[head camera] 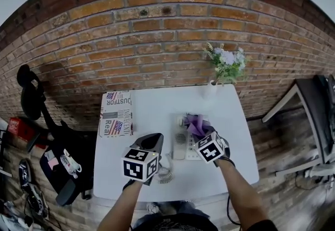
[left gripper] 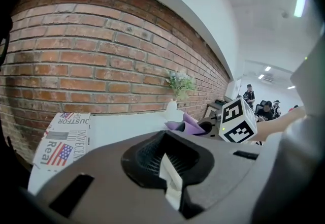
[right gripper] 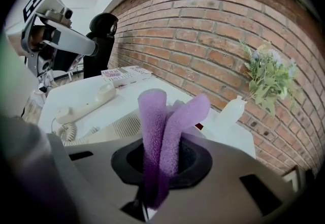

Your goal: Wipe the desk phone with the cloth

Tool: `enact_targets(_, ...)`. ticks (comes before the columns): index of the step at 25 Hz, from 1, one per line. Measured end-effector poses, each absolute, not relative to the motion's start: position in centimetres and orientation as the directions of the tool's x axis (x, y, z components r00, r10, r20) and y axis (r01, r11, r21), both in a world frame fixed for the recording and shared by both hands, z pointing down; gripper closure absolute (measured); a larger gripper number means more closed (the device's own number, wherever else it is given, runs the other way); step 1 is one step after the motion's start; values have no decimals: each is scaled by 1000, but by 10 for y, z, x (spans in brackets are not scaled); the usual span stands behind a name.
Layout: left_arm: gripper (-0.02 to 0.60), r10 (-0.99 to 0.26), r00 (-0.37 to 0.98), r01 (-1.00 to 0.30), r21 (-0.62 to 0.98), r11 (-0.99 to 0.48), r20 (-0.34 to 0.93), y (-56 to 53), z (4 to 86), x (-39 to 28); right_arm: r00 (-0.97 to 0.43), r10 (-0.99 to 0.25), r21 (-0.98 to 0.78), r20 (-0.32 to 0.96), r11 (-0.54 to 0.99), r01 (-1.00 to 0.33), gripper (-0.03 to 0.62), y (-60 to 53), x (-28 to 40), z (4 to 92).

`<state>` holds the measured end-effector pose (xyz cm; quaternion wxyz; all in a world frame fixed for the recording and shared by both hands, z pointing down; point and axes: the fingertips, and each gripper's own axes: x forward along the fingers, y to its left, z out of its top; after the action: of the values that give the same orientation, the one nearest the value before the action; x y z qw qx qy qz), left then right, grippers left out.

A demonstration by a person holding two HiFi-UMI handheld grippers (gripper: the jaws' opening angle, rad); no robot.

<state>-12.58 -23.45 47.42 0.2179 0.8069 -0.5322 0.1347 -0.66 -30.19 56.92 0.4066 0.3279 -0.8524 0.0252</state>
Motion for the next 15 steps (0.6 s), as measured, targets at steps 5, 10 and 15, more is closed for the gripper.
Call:
enact_targets(5, 577, -784, 433, -901, 217, -375, 446, -230, 473, -119, -448, -527, 203, 722, 780, -591, 546, -283, -4, 573)
enact_targets(10, 577, -767, 462, -887, 217, -408, 446, -222, 476, -116, -448, -516, 178, 730, 777, -604, 548, -266, -1, 579)
enact_targets(15, 577, -755, 483, -875, 219, -432, 444, -215, 475, -114, -454, -496, 137, 740, 772, -620, 546, -248, 2, 584)
